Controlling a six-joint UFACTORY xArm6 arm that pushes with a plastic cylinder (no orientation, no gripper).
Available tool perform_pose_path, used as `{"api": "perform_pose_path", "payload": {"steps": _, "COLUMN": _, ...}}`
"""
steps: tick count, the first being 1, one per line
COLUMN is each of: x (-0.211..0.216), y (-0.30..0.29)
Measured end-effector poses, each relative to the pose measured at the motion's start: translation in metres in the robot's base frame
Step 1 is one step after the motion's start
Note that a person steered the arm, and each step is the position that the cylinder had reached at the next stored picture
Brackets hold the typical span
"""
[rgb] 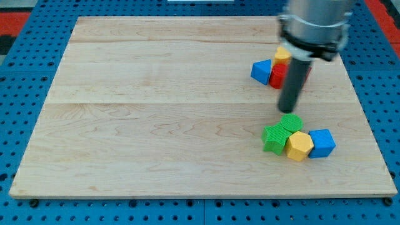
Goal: Slide the yellow heart to the center
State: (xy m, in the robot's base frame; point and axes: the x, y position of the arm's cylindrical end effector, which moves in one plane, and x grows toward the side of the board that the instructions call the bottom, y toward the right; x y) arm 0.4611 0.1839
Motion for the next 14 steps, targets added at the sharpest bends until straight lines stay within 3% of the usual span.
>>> {"api": "perform_pose_path", "payload": {"steps": 1, "x": 0.009, "y": 0.047}}
{"api": "perform_pose_path", "payload": {"steps": 2, "x": -0.017, "y": 0.084}}
{"api": "perform_pose_path", "payload": {"steps": 3, "x": -0.072, "y": 0.083}}
{"api": "perform_pose_path", "payload": {"steps": 4, "x": -0.107, "y": 0.063}}
{"api": "perform_pose_path", "payload": {"steps": 6, "x": -0.119, "y": -0.069}}
{"api": "perform_pose_path", "payload": {"steps": 8, "x": -0.139, "y": -0.055}}
{"api": "perform_pose_path", "payload": {"steps": 9, "x": -0.17, "y": -0.088}}
{"api": "perform_pose_path", "payload": {"steps": 11, "x": -0.136, "y": -0.165}}
{"api": "perform_pose_path", "payload": {"steps": 13, "x": -0.192, "y": -0.154}}
{"api": "perform_pose_path", "payload": {"steps": 14, "x": -0.176, "y": -0.113}}
